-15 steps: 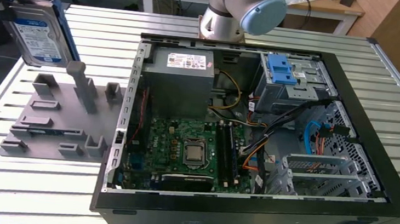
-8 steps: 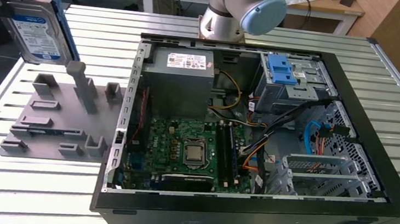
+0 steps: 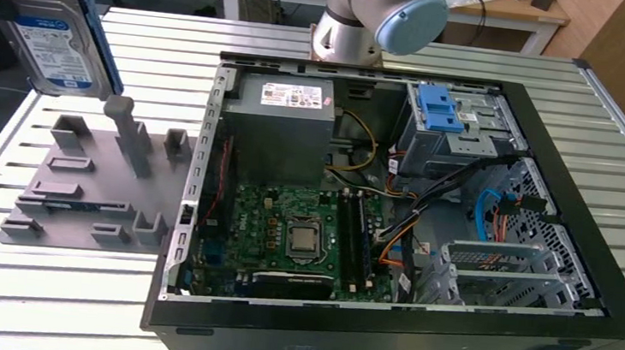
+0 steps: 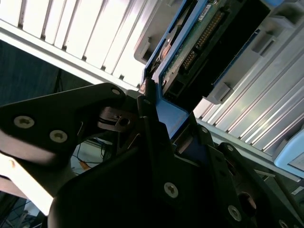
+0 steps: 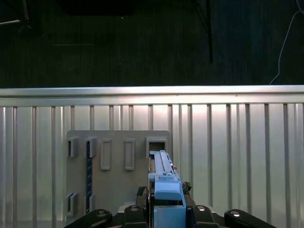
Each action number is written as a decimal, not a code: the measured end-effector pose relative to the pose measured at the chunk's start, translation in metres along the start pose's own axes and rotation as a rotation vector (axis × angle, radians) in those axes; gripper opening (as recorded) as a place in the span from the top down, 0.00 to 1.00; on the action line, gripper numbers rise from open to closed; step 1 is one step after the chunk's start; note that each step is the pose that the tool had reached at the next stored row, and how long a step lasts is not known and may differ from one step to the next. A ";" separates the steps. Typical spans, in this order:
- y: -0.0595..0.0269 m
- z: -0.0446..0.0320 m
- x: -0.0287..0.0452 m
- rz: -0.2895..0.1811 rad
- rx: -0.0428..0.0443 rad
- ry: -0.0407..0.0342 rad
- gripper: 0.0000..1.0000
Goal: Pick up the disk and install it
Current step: 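Pick up the disk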
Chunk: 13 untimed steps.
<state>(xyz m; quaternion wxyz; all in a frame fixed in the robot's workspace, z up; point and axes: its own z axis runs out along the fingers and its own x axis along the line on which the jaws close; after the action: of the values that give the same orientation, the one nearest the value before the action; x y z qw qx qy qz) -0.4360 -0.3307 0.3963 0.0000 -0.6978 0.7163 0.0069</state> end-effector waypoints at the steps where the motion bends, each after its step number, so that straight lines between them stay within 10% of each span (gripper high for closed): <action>1: 0.0000 -0.0010 0.0000 0.000 0.0000 0.0000 0.64; 13: 0.0005 -0.0079 -0.0001 -0.004 0.0030 -0.0003 0.64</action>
<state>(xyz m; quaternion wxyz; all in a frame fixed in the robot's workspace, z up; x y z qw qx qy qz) -0.4364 -0.3307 0.4042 0.0012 -0.6991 0.7150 0.0060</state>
